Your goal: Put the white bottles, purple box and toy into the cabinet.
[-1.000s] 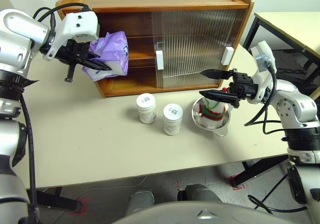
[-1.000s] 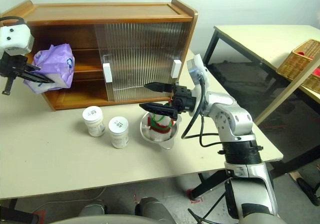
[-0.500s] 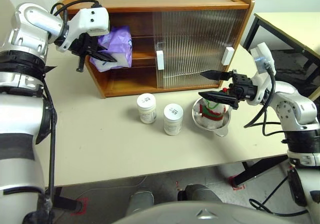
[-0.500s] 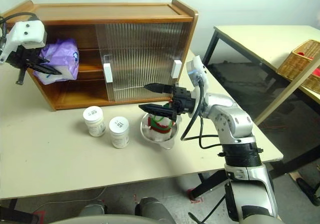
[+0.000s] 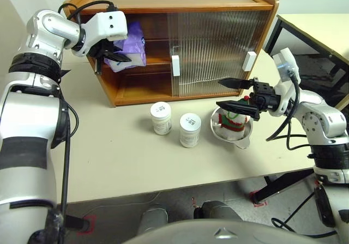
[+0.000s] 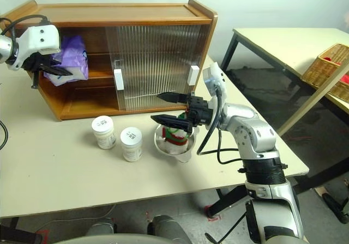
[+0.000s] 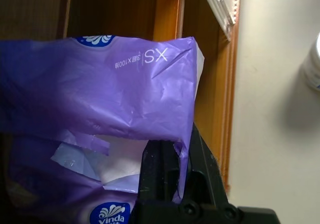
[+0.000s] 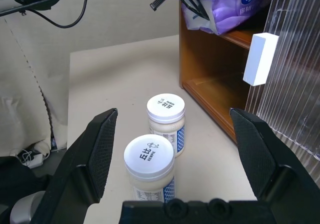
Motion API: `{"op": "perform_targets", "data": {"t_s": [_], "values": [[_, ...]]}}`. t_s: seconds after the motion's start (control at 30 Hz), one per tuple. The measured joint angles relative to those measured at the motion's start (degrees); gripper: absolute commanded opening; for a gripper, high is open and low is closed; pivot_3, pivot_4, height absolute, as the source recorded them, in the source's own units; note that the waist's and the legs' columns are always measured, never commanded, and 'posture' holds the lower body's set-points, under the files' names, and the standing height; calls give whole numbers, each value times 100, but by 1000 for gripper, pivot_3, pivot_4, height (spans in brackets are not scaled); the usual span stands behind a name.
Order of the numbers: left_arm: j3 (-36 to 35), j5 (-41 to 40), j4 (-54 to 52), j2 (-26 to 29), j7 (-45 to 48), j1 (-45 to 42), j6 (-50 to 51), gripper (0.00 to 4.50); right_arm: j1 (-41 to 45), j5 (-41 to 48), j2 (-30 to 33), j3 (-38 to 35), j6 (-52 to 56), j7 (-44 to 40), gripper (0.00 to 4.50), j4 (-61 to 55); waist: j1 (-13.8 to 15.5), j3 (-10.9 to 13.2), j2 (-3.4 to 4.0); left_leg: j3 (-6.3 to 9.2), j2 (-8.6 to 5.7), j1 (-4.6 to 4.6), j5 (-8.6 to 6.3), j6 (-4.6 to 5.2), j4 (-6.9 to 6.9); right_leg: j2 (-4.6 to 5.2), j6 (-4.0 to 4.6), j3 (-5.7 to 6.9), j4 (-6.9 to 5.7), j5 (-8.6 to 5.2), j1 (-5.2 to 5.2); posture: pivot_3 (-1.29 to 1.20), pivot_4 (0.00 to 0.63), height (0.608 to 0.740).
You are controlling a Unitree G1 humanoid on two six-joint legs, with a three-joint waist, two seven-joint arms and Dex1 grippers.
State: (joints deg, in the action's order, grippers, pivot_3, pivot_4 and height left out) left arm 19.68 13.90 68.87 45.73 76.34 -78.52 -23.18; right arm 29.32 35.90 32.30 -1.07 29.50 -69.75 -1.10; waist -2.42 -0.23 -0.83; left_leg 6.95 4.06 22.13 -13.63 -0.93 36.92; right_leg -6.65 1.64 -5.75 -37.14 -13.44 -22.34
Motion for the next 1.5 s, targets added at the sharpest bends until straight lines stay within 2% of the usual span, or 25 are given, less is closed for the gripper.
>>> {"op": "perform_targets", "data": {"t_s": [0.3, 0.37, 0.8, 1.07, 1.5], "values": [[-89, 174, 115, -71, -207, 0, -122, 4042, -13, 12, 19, -7, 23, 0, 4500, -16, -88, 3, -2, -9, -70, -8, 13, 22, 7, 34, 5, 7, 4, -7, 9, -80, 0, 740], [-110, 178, 115, -72, -213, 1, -148, 4465, -12, 13, 20, -7, 23, -3, 4500, -16, -91, 3, -2, -6, -77, -2, 13, 21, 12, 46, -3, 3, 8, -8, 8, -80, 0, 740], [-530, 109, 57, -94, -621, 15, -299, 4465, -5, 12, 15, 0, 57, -50, 4500, -1, -60, 1, -6, -2, -83, 16, 13, 21, 12, 50, -16, 9, 14, -5, -4, -61, 1, 740], [-1034, -478, -389, -192, -412, 211, -55, 4465, 28, 12, 17, 5, 91, -93, 4500, 13, -24, 4, -3, -15, -87, 25, 13, 22, 43, 50, -19, 4, -1, -6, -6, -53, 3, 740], [-1687, -1604, -1973, -237, 125, 974, 1305, 4465, 44, 11, 12, 8, 93, -144, 4500, 67, 37, 5, -2, 0, -78, 42, 6, 18, 87, 55, -30, 1, -8, 4, -8, -46, 0, 740]]}}
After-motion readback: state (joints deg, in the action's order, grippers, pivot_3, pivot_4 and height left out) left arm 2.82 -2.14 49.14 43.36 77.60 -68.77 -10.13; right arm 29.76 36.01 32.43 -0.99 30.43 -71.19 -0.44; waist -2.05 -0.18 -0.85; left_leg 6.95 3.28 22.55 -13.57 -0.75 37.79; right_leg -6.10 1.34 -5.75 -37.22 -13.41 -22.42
